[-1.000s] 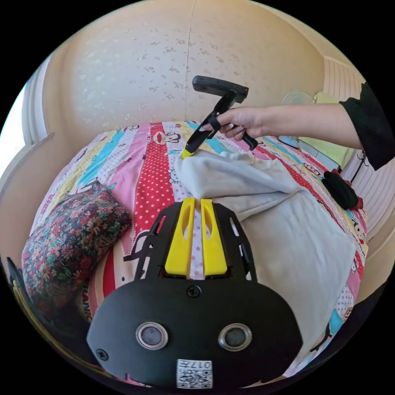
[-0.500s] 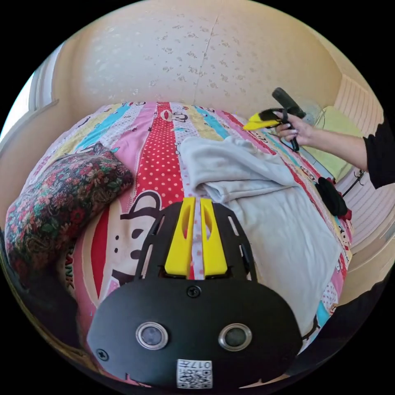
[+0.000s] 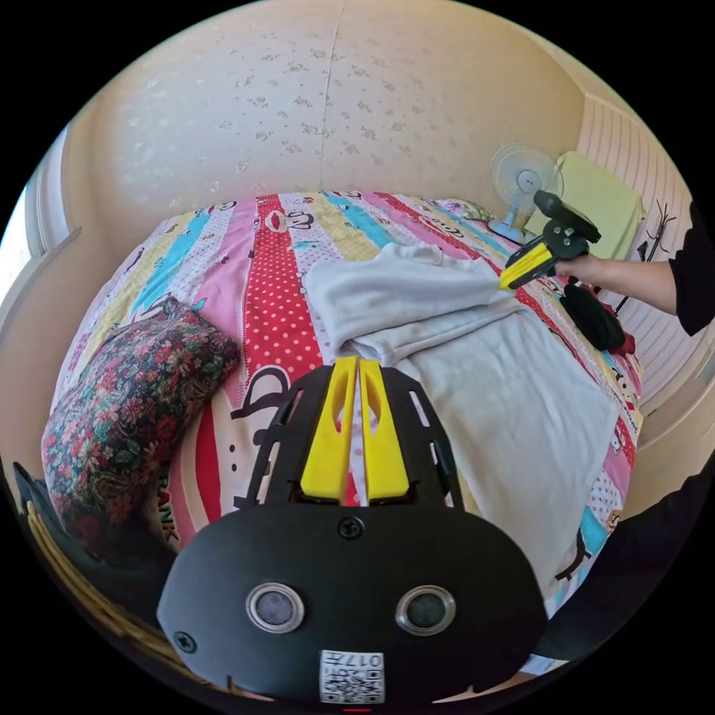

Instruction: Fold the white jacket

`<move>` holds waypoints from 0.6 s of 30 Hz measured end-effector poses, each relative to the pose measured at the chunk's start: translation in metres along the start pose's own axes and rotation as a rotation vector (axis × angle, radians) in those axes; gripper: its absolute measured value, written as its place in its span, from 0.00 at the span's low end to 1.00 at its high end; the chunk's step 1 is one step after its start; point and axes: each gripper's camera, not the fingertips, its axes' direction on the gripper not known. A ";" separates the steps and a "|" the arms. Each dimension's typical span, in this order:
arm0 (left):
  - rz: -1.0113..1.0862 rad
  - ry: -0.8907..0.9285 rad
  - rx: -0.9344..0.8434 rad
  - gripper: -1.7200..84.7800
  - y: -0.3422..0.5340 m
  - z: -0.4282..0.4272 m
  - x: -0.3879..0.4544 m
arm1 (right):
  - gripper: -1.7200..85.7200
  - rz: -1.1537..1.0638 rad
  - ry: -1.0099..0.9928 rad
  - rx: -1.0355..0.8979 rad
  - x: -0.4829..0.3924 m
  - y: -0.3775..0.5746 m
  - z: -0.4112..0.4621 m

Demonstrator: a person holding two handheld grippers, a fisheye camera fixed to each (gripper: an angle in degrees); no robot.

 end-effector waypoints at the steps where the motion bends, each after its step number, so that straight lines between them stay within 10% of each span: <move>1: 0.003 0.016 0.008 0.01 0.000 -0.002 0.000 | 0.05 0.029 -0.080 0.026 0.019 0.000 -0.029; 6: -0.002 0.099 0.084 0.02 -0.008 -0.009 0.009 | 0.05 0.337 -0.756 0.234 0.164 0.029 -0.107; 11: -0.029 0.118 0.115 0.07 -0.024 0.009 0.017 | 0.06 0.607 -1.205 -0.036 0.300 0.062 0.037; 18: 0.145 0.069 0.120 0.11 -0.062 0.020 0.035 | 0.16 0.662 -1.165 0.386 0.316 0.132 0.039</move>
